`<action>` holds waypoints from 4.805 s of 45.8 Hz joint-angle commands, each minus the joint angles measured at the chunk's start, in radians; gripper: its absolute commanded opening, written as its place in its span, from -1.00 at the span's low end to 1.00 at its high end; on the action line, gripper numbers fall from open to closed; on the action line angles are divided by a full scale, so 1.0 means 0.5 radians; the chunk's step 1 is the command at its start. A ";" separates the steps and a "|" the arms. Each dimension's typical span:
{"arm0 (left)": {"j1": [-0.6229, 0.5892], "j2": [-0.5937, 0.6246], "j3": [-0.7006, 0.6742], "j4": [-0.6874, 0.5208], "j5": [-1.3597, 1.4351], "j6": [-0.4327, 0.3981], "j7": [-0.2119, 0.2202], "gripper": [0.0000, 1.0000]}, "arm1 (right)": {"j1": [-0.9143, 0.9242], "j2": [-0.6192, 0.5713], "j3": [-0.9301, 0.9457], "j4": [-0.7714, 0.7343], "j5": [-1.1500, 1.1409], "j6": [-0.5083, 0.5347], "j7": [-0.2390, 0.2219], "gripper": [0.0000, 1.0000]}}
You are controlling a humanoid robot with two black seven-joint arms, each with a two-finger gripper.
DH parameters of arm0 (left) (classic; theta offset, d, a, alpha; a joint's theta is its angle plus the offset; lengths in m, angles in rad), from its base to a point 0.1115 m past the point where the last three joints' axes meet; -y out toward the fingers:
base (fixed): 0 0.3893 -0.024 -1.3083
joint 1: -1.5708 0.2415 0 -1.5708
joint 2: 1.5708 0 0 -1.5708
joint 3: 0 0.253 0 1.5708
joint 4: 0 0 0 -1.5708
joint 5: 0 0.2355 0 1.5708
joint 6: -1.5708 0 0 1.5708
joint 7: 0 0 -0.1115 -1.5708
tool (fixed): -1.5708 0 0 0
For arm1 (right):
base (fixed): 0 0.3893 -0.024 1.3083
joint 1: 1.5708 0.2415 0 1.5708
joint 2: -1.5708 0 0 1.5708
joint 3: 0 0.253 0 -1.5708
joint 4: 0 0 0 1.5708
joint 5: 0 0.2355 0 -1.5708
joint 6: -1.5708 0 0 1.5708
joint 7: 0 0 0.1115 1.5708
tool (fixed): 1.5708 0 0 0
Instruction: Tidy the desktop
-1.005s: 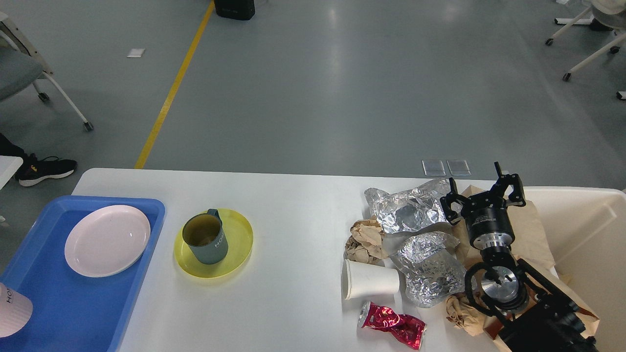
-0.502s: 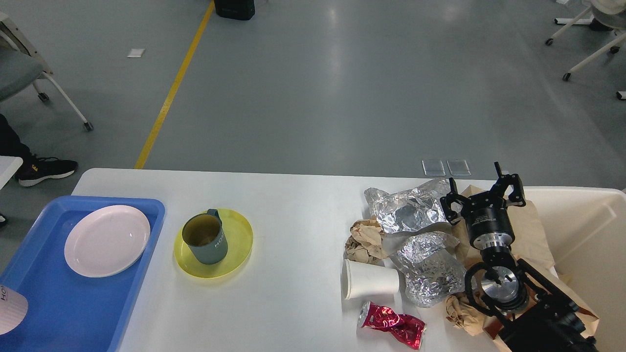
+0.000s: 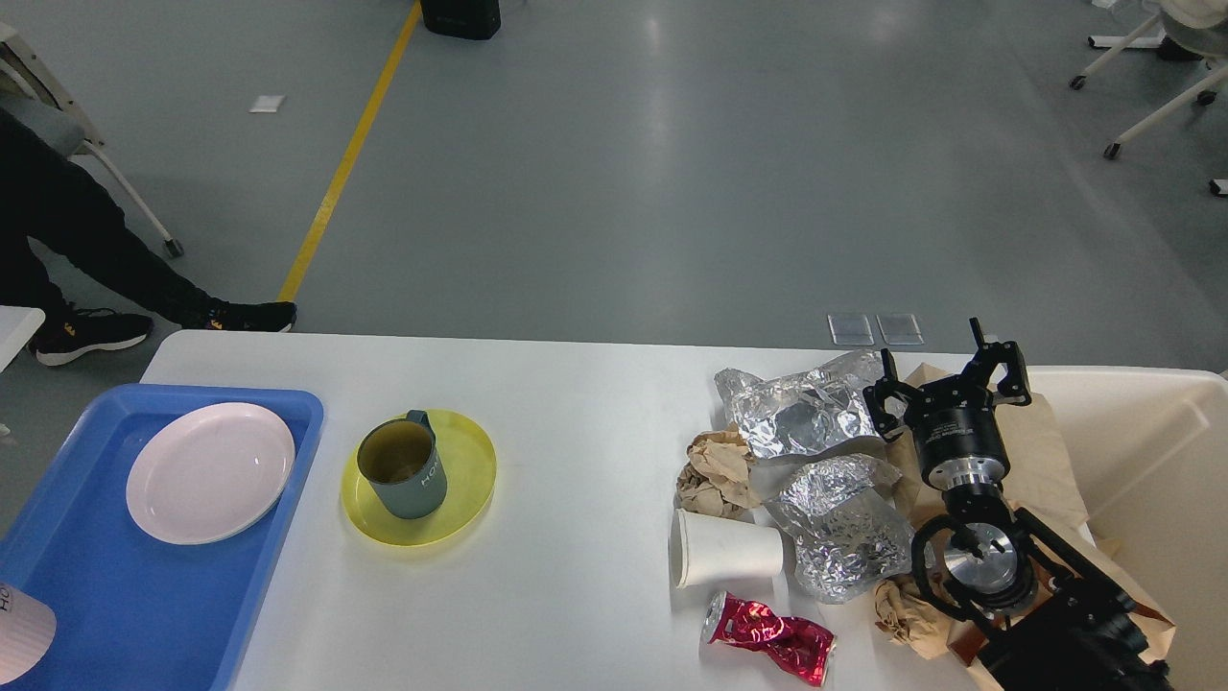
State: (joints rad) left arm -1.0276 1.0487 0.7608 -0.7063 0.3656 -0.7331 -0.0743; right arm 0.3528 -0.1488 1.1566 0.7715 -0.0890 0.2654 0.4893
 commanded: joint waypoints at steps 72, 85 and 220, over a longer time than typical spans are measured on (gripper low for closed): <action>-3.408 -1.640 1.789 -1.971 -1.019 0.043 -0.020 0.91 | -0.003 0.000 0.000 0.003 0.000 0.000 0.000 1.00; -3.621 -1.775 1.586 -1.971 -1.115 -0.322 -0.032 0.91 | -0.003 0.000 0.000 0.003 0.000 0.000 0.000 1.00; -0.608 -1.763 1.006 -0.284 -1.492 0.905 0.115 -1.00 | 0.000 0.000 0.000 0.003 0.000 0.000 0.000 1.00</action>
State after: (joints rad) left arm -1.3286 0.1644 1.2640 -0.8482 -0.3804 -0.2569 -0.0233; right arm 0.3529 -0.1488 1.1566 0.7731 -0.0890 0.2654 0.4893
